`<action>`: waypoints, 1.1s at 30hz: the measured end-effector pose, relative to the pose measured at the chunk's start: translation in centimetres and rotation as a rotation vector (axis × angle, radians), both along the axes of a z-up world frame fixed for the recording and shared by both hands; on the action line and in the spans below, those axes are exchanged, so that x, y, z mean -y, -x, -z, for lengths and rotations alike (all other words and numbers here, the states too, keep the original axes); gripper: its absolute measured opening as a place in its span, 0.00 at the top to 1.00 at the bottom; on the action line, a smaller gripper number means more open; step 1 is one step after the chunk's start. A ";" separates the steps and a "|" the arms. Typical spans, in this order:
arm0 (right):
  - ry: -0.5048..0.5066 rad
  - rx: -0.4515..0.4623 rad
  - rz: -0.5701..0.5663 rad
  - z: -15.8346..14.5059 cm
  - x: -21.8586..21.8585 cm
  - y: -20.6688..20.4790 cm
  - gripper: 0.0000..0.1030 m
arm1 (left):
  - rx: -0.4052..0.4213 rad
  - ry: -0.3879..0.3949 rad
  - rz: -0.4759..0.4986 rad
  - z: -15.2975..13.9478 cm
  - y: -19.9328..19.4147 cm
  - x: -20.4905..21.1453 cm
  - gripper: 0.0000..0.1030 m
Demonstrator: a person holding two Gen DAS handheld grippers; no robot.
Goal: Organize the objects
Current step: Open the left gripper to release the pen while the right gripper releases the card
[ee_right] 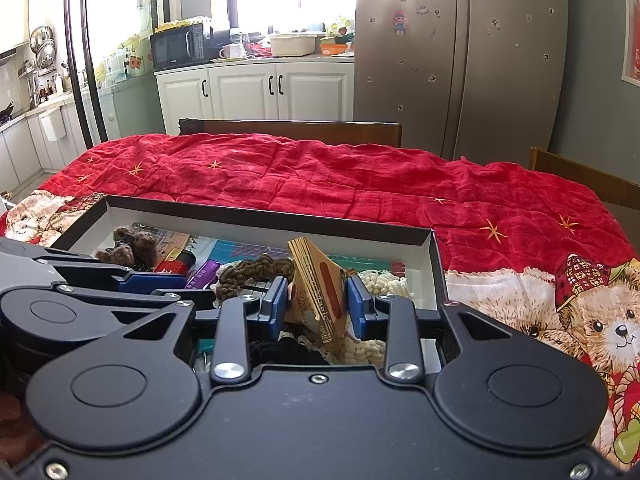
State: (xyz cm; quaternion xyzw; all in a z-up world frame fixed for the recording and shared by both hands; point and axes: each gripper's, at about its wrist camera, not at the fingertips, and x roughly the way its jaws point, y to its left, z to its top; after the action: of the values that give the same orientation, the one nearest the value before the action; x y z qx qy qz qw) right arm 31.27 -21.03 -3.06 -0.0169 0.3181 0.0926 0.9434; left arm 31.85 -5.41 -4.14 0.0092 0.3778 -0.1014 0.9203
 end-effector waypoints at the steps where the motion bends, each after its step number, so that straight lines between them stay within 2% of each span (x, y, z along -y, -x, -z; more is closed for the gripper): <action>1: 0.000 0.001 0.001 0.0 0.0 0.0 0.69 | 0.002 0.000 0.000 0.0 0.0 0.0 0.65; 4: -0.005 0.001 0.002 0.0 0.1 0.0 0.69 | 0.015 0.002 0.001 -0.1 0.2 -0.1 0.63; 6: -0.007 0.001 0.005 0.0 0.2 0.0 0.68 | 0.026 0.000 0.003 -0.3 0.4 -0.1 0.55; 12: -0.013 0.006 0.015 -0.3 0.8 0.0 0.65 | 0.051 0.001 -0.011 -0.9 0.8 -0.4 0.44; 22: -0.034 0.047 0.010 -2.0 1.2 1.1 0.59 | 0.091 0.012 -0.018 -2.6 1.8 -0.9 0.39; 33: -0.026 0.104 -0.004 -4.7 1.5 4.3 0.58 | 0.151 0.023 -0.024 -5.4 4.3 -2.0 0.39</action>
State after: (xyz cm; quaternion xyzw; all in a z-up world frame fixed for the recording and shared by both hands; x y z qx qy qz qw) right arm 27.01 -22.53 1.62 -0.0100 0.2672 0.0976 0.9586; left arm 27.55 -3.44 1.30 0.0018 0.3063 -0.0936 0.9473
